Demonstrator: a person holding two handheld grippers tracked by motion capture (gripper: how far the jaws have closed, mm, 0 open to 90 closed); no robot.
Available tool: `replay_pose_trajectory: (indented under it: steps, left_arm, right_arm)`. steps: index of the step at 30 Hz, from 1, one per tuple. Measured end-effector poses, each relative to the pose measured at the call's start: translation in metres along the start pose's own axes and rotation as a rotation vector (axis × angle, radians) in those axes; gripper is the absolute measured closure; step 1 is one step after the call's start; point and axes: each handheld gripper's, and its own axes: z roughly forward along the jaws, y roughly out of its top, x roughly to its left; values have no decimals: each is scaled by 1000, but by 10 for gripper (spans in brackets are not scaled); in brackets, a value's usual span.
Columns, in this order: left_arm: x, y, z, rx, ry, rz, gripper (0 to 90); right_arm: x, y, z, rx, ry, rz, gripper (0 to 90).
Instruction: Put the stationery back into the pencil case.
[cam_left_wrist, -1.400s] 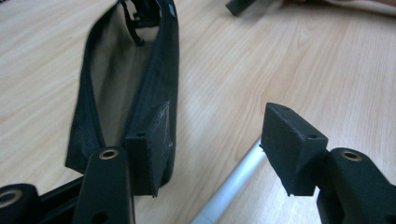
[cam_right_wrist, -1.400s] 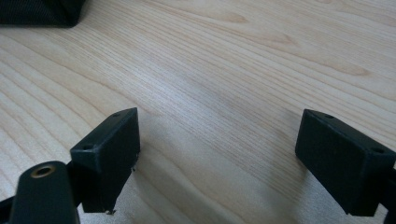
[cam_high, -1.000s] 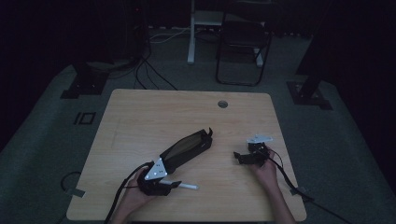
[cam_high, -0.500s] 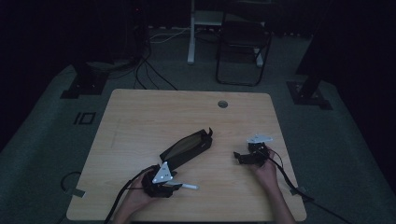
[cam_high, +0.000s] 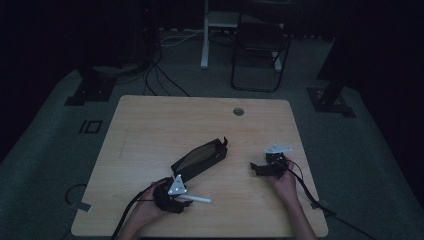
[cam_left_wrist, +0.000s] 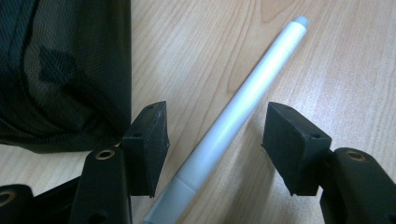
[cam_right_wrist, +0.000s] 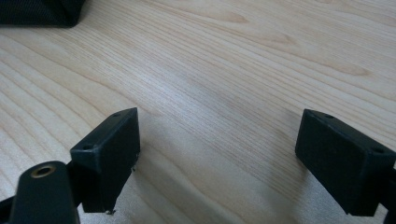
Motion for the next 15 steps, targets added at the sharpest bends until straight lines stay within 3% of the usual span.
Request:
replay_pose_trajectory:
  steps: [8,15]
  left_arm:
    - [5,-5,-6,28,-36,-32,458]
    - [6,-6,-10,30,-26,-52,691]
  right_arm:
    - [0,0,0,0,0,0,140]
    - [0,0,0,0,0,-1,140]
